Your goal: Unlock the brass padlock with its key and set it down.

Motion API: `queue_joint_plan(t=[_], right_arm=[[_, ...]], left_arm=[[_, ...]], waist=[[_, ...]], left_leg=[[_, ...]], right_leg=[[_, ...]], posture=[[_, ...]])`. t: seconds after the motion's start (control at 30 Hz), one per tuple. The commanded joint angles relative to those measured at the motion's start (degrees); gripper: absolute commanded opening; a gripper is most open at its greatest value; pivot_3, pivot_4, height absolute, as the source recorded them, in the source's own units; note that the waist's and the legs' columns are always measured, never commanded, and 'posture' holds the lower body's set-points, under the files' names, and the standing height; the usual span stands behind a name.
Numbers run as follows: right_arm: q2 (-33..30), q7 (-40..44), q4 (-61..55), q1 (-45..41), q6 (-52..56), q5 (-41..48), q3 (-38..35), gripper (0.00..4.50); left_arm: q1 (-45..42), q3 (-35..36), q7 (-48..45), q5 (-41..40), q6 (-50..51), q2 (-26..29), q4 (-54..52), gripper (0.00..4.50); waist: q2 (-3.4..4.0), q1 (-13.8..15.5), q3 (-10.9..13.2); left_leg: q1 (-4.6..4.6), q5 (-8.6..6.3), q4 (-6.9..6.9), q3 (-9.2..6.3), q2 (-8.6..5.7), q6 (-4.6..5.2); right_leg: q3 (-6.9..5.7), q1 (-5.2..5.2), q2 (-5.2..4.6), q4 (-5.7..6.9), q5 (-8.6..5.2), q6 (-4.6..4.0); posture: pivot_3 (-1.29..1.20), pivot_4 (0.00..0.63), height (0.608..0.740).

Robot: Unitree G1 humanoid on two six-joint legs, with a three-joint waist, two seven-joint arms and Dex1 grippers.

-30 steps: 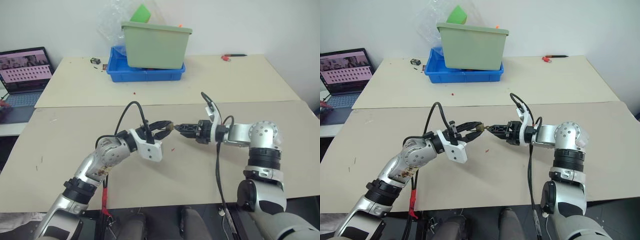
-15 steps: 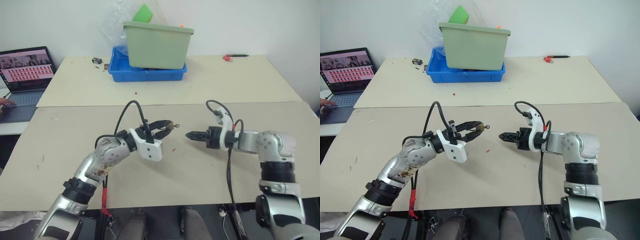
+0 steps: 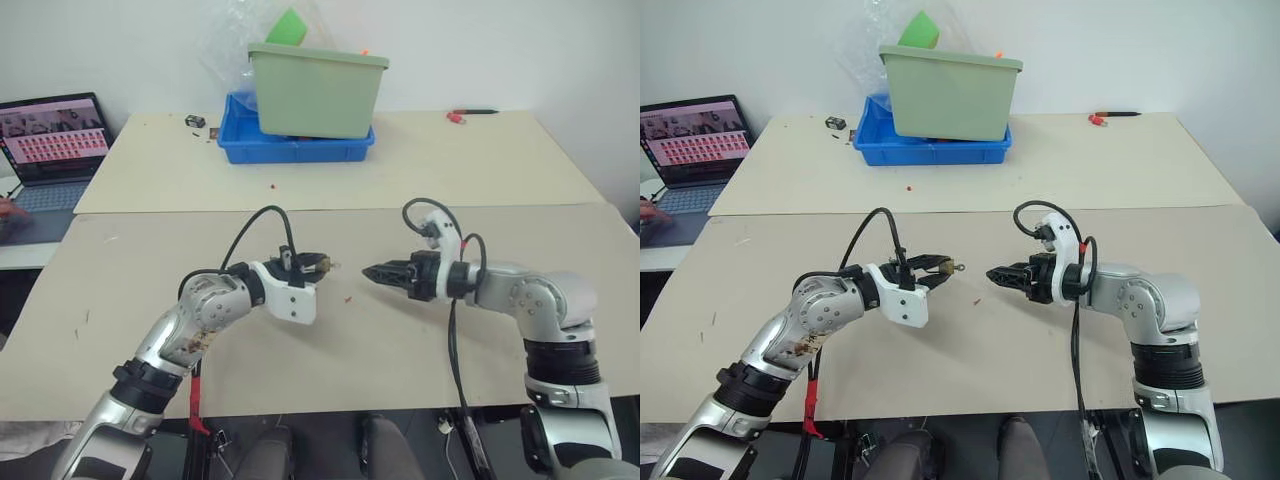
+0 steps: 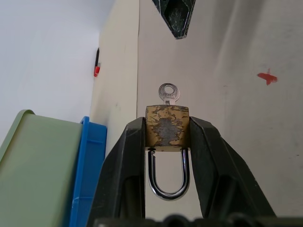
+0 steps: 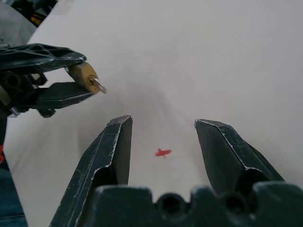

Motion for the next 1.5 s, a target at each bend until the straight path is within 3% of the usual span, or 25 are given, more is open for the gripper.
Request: queue_joint_plan(t=[0.03,0.2,0.83,1.37,1.5], right_arm=[[3.0,-1.2,-0.7,-3.4,2.9,4.6,-4.1,2.64],[7.5,-2.8,3.8,-5.4,6.5,6.3,-4.7,2.64],[9.2,-0.3,10.5,-9.9,2.7,2.7,0.0,2.64],[10.3,-0.3,9.5,-11.0,3.1,3.1,1.0,2.64],[10.7,-0.5,9.3,-10.9,3.2,3.5,0.5,1.53]], left_arm=[[-1.1,0.4,0.3,-0.2,-0.2,-0.1,-2.2,0.81],[-1.7,0.5,1.3,0.0,-1.2,-0.6,-1.8,0.81],[-0.8,0.6,1.8,-0.9,-1.1,-1.2,-2.7,0.81],[-0.9,0.7,1.8,-1.4,-1.5,-1.3,-2.5,0.81],[-0.9,0.7,1.9,-1.5,-1.8,-1.3,-2.4,0.81]], waist=[[0.0,0.0,0.0],[0.01,-0.2,0.0],[0.02,-0.1,0.0],[0.02,-0.2,0.0],[0.02,-0.2,0.0]], left_leg=[[0.0,0.0,0.0,0.0,0.0,0.0],[0.04,0.01,0.0,0.0,0.03,-0.02],[0.01,0.01,0.0,0.0,-0.01,-0.02],[0.01,0.01,0.0,-0.02,-0.02,-0.02],[0.0,0.01,0.0,-0.02,-0.02,-0.02]], right_leg=[[0.0,0.0,0.0,0.0,0.0,0.0],[0.02,-0.01,0.02,0.02,0.0,-0.01],[0.0,-0.02,0.0,0.04,0.01,-0.01],[0.0,-0.03,0.0,0.04,0.01,-0.01],[-0.01,-0.03,-0.01,0.04,0.01,-0.01]], posture=[[0.0,0.15,0.74],[0.0,0.15,0.74],[0.0,0.15,0.74],[0.0,0.15,0.74],[0.0,0.15,0.74]])
